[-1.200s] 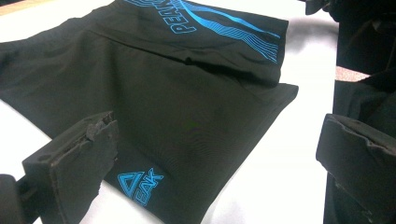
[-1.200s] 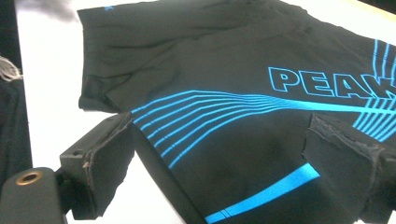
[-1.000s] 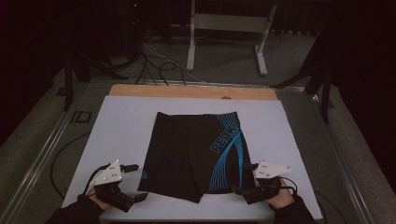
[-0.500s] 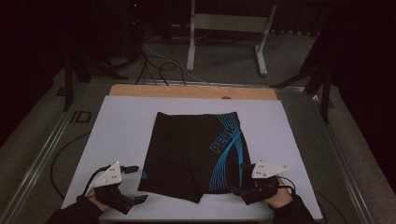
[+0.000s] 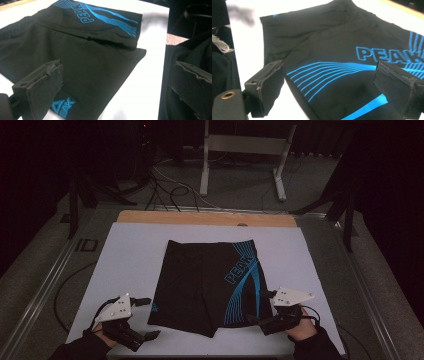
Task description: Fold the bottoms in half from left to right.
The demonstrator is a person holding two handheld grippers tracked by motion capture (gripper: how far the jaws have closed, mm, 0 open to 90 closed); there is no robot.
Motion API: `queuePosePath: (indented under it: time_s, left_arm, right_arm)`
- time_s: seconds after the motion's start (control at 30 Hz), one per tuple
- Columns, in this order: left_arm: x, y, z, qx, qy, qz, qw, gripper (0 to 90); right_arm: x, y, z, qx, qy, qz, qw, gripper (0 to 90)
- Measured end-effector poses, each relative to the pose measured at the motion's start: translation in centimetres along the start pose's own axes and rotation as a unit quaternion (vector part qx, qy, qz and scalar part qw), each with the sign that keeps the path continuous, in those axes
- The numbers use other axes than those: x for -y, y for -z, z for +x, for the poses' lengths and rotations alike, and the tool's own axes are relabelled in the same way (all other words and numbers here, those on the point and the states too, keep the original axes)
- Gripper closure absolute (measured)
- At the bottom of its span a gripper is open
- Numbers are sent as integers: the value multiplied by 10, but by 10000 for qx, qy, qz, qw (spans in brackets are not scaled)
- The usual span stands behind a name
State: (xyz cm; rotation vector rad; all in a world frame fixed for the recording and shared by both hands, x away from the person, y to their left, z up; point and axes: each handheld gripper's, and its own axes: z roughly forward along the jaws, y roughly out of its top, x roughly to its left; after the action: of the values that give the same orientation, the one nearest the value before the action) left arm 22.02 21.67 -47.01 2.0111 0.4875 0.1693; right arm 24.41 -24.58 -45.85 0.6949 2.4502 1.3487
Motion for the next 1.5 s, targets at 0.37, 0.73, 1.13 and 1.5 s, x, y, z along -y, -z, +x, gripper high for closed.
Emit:
queuePosePath:
  time_s: [0.37,0.73,1.13,1.5]
  left_arm:
    - [-3,-1,-1,40,78,-61,9999,0]
    - [-4,-2,-1,43,156,-141,9998,0]
    - [-1,-5,1,-10,195,-93,9998,0]
    - [-4,-5,1,-306,358,-67,9989,0]
  right_arm:
    - [-36,11,-9,77,250,-155,9995,96]
    - [-70,-5,-17,-100,476,-318,9983,128]
    - [-108,-38,-25,-262,771,-424,9958,105]
    - [-141,-68,-32,-306,825,-608,9943,101]
